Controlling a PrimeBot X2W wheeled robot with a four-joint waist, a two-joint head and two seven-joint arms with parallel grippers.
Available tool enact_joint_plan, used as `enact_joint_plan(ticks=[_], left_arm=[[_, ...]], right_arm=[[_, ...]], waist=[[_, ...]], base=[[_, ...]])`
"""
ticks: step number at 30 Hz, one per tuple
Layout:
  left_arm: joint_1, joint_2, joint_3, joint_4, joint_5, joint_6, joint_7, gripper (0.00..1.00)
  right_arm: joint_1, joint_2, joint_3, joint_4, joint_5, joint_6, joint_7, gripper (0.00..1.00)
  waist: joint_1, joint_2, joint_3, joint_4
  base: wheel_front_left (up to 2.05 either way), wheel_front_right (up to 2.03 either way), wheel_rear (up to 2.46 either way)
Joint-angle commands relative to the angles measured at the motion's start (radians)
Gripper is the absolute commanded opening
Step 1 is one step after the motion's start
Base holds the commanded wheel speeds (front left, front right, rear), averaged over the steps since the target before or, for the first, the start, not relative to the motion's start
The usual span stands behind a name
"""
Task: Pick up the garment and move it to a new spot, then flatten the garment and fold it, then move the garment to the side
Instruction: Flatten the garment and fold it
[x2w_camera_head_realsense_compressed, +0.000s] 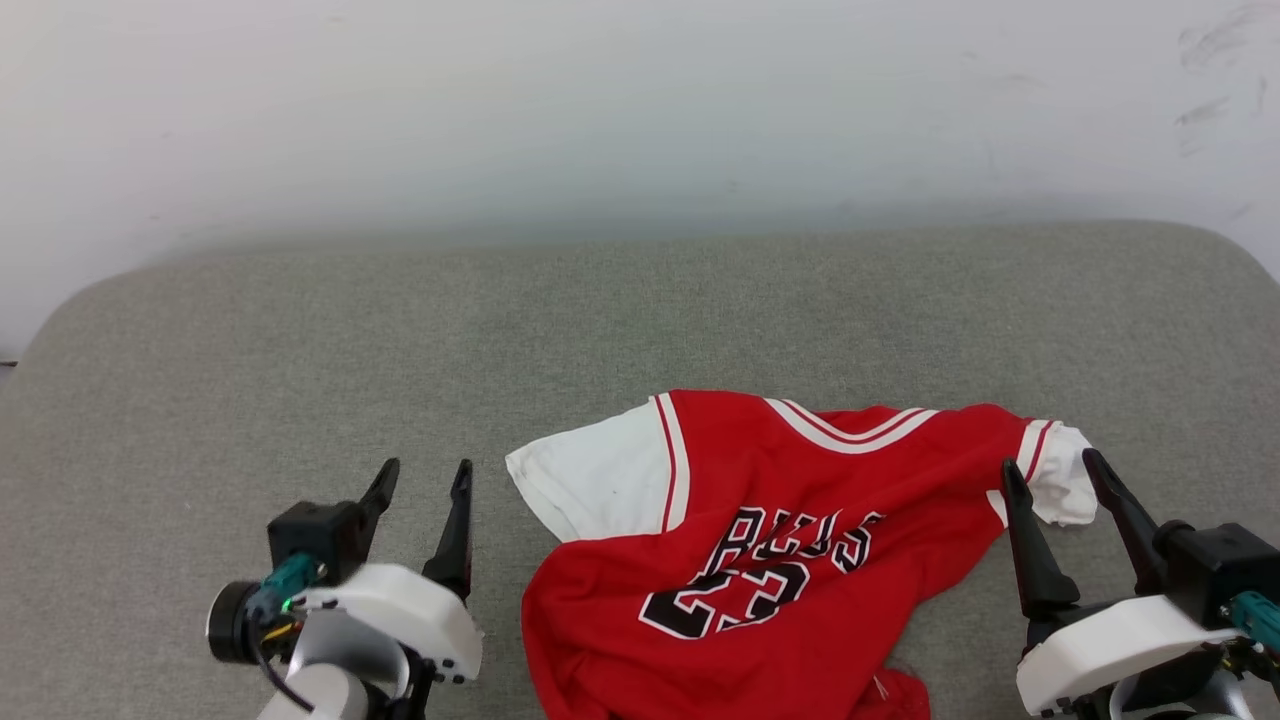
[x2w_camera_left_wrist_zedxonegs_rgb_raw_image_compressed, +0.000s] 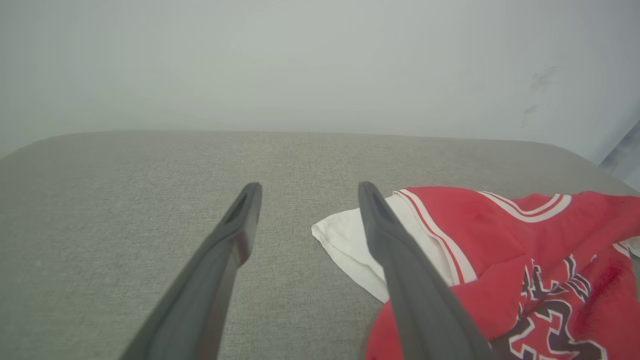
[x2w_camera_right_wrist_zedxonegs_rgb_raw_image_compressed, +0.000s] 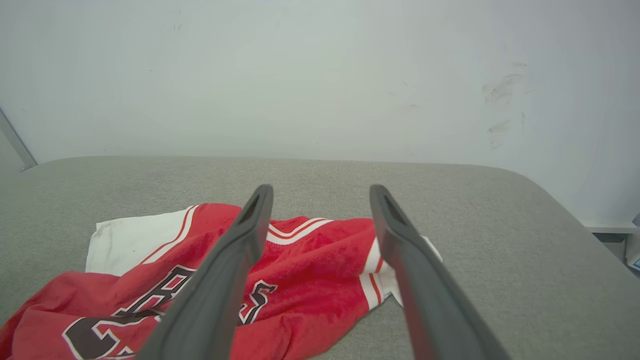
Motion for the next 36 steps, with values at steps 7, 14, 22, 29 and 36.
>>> enact_joint_plan(ticks=[7, 14, 22, 29, 36], left_arm=[[-0.183, 0.019, -0.056, 0.070, -0.060, -0.090, 0.253, 1.00], [-0.315, 0.039, -0.091, 0.174, -0.120, -0.134, 0.522, 1.00], [-0.385, 0.045, -0.136, 0.275, -0.160, -0.159, 0.746, 1.00], [-0.383, 0.009, -0.216, 0.318, -0.162, -0.200, 0.856, 0.00], [-0.381, 0.045, -0.169, 0.272, -0.120, -0.157, 0.694, 0.00]], right_arm=[[-0.038, 0.004, 0.013, -0.035, 0.026, -0.001, 0.010, 1.00], [-0.076, 0.004, 0.009, -0.018, 0.045, -0.001, 0.000, 1.00], [-0.113, 0.004, 0.009, 0.016, 0.075, -0.001, -0.035, 1.00], [-0.131, 0.004, 0.000, 0.058, 0.088, -0.001, -0.053, 1.00], [-0.122, 0.004, -0.013, 0.098, 0.095, -0.001, -0.047, 1.00]], waist=[[0.0002, 0.0000, 0.101, -0.025], [0.0002, 0.0000, 0.195, -0.068], [0.0002, 0.0000, 0.273, -0.104], [0.0002, 0.0000, 0.287, -0.107], [0.0002, 0.0000, 0.241, -0.087]], base=[[0.00, 0.00, 0.00], [0.00, 0.00, 0.00], [0.00, 0.00, 0.00], [0.00, 0.00, 0.00], [0.00, 0.00, 0.00]])
